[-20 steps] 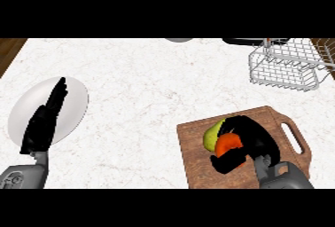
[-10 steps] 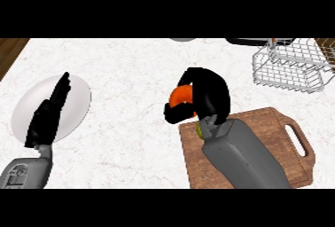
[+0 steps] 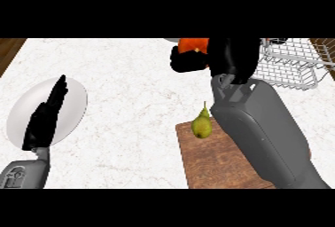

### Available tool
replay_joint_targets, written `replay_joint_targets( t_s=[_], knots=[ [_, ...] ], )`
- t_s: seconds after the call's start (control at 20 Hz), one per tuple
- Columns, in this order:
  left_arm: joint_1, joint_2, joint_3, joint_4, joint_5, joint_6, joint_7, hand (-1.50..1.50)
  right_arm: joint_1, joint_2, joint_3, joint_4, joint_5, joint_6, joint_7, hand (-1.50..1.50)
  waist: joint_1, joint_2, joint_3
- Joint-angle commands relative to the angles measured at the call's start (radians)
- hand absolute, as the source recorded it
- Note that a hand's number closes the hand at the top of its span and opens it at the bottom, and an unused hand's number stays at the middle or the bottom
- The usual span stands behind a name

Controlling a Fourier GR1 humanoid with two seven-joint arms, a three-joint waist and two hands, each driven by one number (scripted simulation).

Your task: Pick the squash from the cutting board and place it in the tiered basket

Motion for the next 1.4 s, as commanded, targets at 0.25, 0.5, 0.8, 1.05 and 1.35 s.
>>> replay_joint_targets(
  t_s=[0.25, 0.5, 0.8, 1.05, 1.35],
  knots=[
    [0.054, -0.001, -0.002, -0.082, -0.002, -0.021, 0.044, 0.0, -0.142, -0.133, -0.159, 0.083, -0.046, 0.199, -0.064, 1.5, 0.001, 0.0, 0.001],
    [-0.04, -0.023, 0.007, 0.041, -0.022, -0.004, 0.003, 0.0, -0.22, -0.153, -0.229, 0.243, -0.065, 0.148, -0.173, 1.5, 0.001, 0.005, 0.0],
    [-0.023, 0.034, 0.048, -0.048, 0.024, -0.064, 0.051, 0.0, -0.148, -0.293, -0.229, 0.366, -0.011, 0.138, -0.354, 1.5, 0.007, 0.006, 0.001],
    [0.001, -0.012, 0.011, -0.024, -0.002, -0.042, 0.016, 0.0, -0.208, -0.39, -0.179, 0.502, 0.122, 0.176, -0.356, 1.5, 0.013, 0.009, 0.0],
    [-0.039, -0.024, 0.025, 0.052, -0.023, -0.023, -0.023, 0.0, -0.234, -0.442, -0.24, 0.687, 0.148, 0.077, -0.493, 1.5, 0.01, 0.009, 0.0]
  ],
)
